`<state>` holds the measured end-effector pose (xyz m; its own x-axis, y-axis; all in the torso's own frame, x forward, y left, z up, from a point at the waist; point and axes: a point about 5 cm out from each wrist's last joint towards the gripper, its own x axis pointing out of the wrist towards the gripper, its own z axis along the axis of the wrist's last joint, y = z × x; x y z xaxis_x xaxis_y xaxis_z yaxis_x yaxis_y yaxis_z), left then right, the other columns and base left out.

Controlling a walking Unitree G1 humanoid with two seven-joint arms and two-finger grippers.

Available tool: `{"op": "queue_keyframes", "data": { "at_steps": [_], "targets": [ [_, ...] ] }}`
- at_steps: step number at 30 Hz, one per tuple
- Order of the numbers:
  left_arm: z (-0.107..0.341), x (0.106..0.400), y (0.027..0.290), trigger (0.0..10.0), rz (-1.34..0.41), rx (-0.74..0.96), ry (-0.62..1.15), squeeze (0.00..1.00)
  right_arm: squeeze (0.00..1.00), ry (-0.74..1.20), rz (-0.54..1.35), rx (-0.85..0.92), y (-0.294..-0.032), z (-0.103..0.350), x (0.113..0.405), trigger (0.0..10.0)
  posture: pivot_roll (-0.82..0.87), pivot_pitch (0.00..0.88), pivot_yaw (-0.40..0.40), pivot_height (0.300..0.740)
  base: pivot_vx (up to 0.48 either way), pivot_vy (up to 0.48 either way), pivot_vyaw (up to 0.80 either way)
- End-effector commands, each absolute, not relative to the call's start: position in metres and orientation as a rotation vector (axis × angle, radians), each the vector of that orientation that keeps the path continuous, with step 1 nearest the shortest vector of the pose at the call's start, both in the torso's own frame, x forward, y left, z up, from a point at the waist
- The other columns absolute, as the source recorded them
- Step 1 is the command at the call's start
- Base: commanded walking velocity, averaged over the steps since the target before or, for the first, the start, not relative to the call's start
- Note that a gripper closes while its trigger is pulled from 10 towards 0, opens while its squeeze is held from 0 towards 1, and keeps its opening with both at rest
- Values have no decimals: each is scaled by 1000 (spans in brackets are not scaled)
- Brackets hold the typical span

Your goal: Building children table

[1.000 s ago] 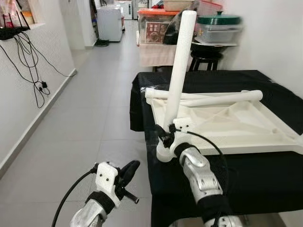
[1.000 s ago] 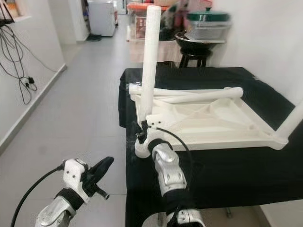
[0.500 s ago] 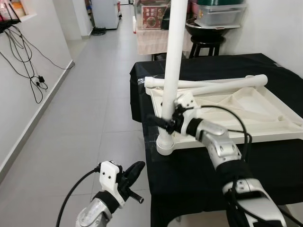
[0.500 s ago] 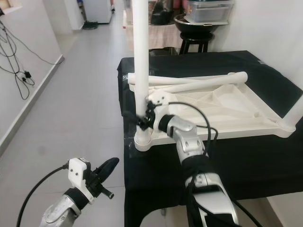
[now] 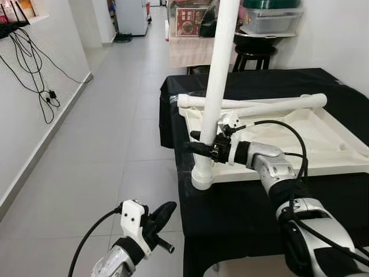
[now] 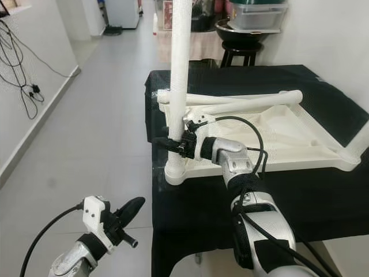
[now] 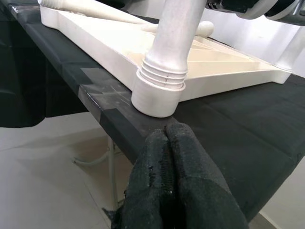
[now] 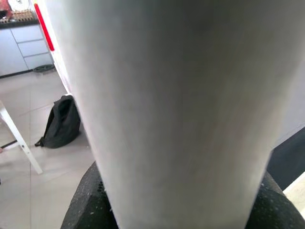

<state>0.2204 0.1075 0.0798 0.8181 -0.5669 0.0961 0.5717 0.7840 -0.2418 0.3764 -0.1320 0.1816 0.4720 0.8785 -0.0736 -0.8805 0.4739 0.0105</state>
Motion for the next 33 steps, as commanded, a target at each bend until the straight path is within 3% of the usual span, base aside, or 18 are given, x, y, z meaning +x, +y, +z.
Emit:
{"op": "queue_keyframes", "data": {
  "at_steps": [1, 4, 5, 7, 9, 11, 14, 19, 20, 21, 22, 23, 24, 25, 30, 32, 33],
  "targets": [
    [79, 219, 108, 10000, -615, -286, -6, 0, 0, 101, 1065, 12, -131, 169, 373, 0, 19, 0, -19, 740, 0, 0, 0],
    [79, 219, 109, 10000, -613, -288, -5, 0, 0, 100, 970, -15, -138, 163, 374, 0, 14, 0, -17, 740, 0, 0, 0],
    [80, 219, 110, 10000, -611, -290, -6, 0, 0, 97, 801, -12, -139, 152, 372, 0, -9, 0, -19, 740, 0, 0, 0],
    [80, 219, 111, 10000, -610, -290, -7, 0, 0, 95, 740, -7, -139, 147, 371, 0, -12, 0, -18, 740, 0, 0, 0],
    [80, 219, 112, 10000, -609, -291, -6, 0, 0, 133, 294, 3, -144, 124, 364, 0, -31, 0, -7, 740, 0, 0, 0],
    [80, 219, 112, 10000, -609, -291, -6, 0, 0, 133, 294, 3, -144, 124, 364, 0, -31, 0, -7, 740, 0, 0, 0],
    [81, 222, 113, 10000, -608, -290, -4, 0, 0, 175, 173, -6, -114, 91, 326, 0, -56, 0, 23, 740, 0, 0, 0],
    [80, 225, 114, 10000, -606, -290, -2, 0, 0, 157, 177, -22, -110, 93, 331, 0, -49, 0, 16, 740, 0, 0, 0],
    [80, 226, 113, 10000, -605, -292, -2, 0, 0, 145, 177, -30, -112, 100, 340, 1216, -49, 0, 13, 740, 0, 0, 0],
    [80, 226, 113, 10000, -605, -292, -2, 0, 0, 145, 177, -30, -112, 100, 340, 1216, -49, 0, 13, 740, 0, 0, 0],
    [80, 227, 113, 10000, -604, -294, -2, 0, 0, 140, 168, -38, -113, 106, 344, 4745, -50, 0, 12, 740, 0, 0, 0],
    [80, 228, 113, 10000, -603, -295, -3, 0, 859, 130, 206, -34, -109, 114, 346, 10000, -49, 0, 11, 740, 0, 0, 0],
    [80, 228, 113, 10000, -603, -295, -3, 0, 859, 126, 235, -29, -106, 118, 345, 10000, -49, 0, 11, 740, 0, 0, 0],
    [80, 228, 113, 10000, -603, -296, -4, 0, 1000, 122, 248, -35, -106, 123, 347, 10000, -48, 0, 11, 740, 0, 0, 0],
    [80, 229, 114, 10000, -604, -298, -3, 0, 1000, 80, 332, -21, -108, 138, 356, 10000, -44, 0, 11, 740, 0, 0, 0],
    [80, 229, 114, 10000, -605, -300, -2, 0, 1000, 5, 541, 6, -103, 157, 363, 10000, -41, 0, 8, 740, 0, 0, 0],
    [80, 230, 114, 10000, -605, -300, -2, 0, 47, -29, 655, -5, -101, 167, 365, 10000, -37, 0, 8, 740, 0, 0, 0]
  ]
}}
